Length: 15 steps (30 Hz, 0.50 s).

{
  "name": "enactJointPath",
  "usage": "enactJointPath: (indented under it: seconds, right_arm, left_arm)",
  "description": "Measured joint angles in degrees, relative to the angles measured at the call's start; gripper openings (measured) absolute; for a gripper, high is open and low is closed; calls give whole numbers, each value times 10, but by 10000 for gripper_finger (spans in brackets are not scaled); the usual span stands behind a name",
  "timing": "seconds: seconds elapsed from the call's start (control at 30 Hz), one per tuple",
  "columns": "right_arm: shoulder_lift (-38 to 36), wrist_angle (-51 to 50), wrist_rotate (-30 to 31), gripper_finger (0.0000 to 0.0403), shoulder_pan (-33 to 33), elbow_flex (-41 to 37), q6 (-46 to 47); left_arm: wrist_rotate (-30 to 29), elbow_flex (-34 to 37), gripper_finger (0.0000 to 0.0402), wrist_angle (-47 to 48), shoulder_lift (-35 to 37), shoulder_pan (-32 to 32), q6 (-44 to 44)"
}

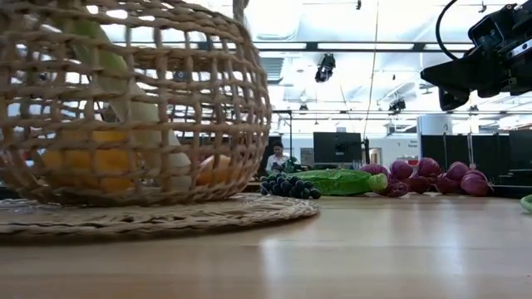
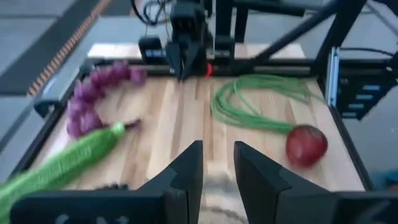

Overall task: Build produce basket
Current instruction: Put the black grapes into the basket

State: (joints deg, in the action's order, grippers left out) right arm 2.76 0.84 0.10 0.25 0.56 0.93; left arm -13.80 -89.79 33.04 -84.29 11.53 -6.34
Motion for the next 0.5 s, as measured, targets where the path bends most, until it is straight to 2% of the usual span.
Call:
enactJointPath:
  seconds: [0.17,0.37,0.5]
  right_arm:
    - [0,0,0,18,0,0,0]
    - [0,0,0,18,0,0,2]
    - [0,0,0,18,0,0,1]
  left_arm:
    - [-1,-17,74,-53,-49,-31,35]
    - [-2,-106,74,-64,-153,-102,74]
    - [-20,-166,74,-35,-215,-169,83]
